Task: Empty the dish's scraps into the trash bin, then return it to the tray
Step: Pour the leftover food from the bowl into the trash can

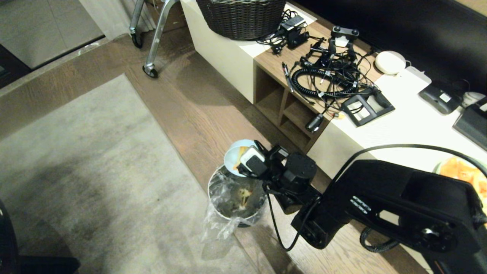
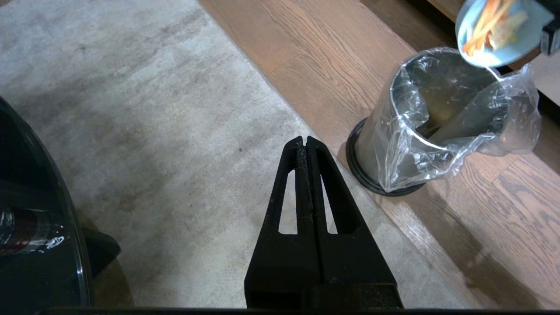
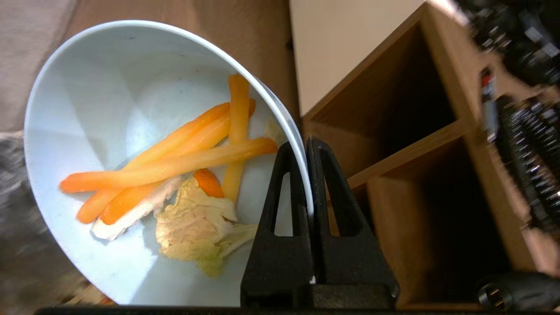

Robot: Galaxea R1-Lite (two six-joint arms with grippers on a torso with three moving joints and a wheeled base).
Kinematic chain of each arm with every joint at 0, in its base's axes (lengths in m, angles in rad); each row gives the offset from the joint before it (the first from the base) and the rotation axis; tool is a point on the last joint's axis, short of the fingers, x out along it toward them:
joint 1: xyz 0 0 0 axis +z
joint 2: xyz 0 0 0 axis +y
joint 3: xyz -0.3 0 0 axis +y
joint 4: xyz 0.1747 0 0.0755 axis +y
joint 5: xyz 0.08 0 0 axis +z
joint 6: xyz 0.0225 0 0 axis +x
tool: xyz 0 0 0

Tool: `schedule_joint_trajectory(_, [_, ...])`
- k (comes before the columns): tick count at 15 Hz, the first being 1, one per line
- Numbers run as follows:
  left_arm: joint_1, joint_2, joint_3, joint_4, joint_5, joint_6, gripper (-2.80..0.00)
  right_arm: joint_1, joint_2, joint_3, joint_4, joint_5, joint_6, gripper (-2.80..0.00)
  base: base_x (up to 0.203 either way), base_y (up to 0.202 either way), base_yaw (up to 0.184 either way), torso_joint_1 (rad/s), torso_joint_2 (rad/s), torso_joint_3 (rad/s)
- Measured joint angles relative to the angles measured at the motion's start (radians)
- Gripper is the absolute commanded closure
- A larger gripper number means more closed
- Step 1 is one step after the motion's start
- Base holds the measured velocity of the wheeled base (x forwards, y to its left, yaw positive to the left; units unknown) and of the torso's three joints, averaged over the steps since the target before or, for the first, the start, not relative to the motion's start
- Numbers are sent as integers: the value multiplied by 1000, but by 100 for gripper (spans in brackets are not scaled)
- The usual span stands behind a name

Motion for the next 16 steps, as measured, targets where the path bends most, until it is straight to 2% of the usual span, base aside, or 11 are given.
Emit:
schedule_joint_trajectory(13, [0, 0, 0, 0, 0, 0, 0, 24, -32, -62, 0, 3, -226, 0, 0, 0, 0, 0, 0, 0])
schedule_joint_trajectory(16, [0, 0, 0, 0, 0, 0, 0, 42, -37, -63, 0, 3, -253, 0, 0, 0, 0, 0, 0, 0])
